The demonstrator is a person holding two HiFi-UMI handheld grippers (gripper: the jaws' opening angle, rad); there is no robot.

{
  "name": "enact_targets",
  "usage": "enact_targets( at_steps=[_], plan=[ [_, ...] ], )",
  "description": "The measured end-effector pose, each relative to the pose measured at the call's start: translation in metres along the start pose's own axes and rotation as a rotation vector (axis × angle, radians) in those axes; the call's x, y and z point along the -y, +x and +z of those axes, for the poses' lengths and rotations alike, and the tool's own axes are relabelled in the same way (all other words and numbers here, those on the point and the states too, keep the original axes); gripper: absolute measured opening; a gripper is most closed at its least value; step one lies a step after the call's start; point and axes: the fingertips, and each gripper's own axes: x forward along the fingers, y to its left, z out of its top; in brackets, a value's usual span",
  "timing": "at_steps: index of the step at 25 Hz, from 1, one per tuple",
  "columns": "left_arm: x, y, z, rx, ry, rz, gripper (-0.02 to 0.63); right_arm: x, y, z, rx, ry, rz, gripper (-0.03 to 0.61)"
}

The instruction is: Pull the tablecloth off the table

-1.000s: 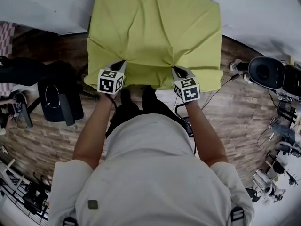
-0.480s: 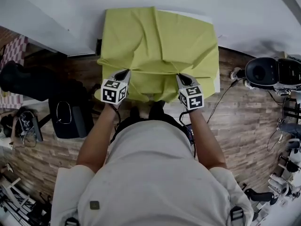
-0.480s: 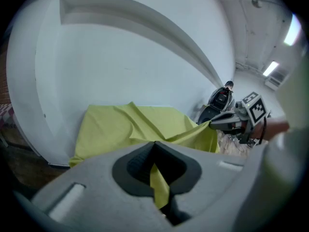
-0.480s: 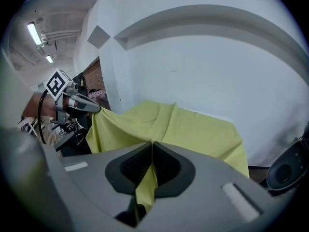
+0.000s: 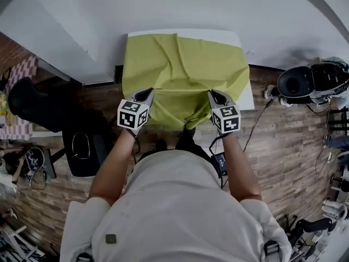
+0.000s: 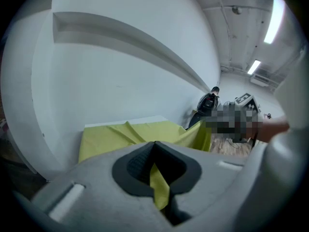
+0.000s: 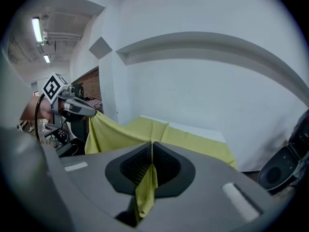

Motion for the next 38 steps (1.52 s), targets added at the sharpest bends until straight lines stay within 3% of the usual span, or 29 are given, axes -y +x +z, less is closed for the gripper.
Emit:
enact_targets(
  at_steps=[9, 19, 27, 38],
  plan=[
    [0.019, -0.038, 0.047, 0.098, 0.088, -0.014, 0.005, -0.009, -0.051, 0.04, 0.094, -0.036, -0.025, 0.019],
    [0.077, -0.062, 0.071, 0.171, 0.098, 0.095, 0.005, 0.011, -0.112, 0.062, 0.189, -0.111, 0.066, 0.02],
    [0.15, -0.089, 0.061, 0.229, 0.068, 0.194, 0.006, 0.022, -0.179, 0.05, 0.261, -0.161, 0.175, 0.02],
    [0.233, -0.135, 0.043, 0.264, 0.063, 0.242, 0.006, 0.015, -0.253, 0.03, 0.321, -0.174, 0.275, 0.02]
  ],
)
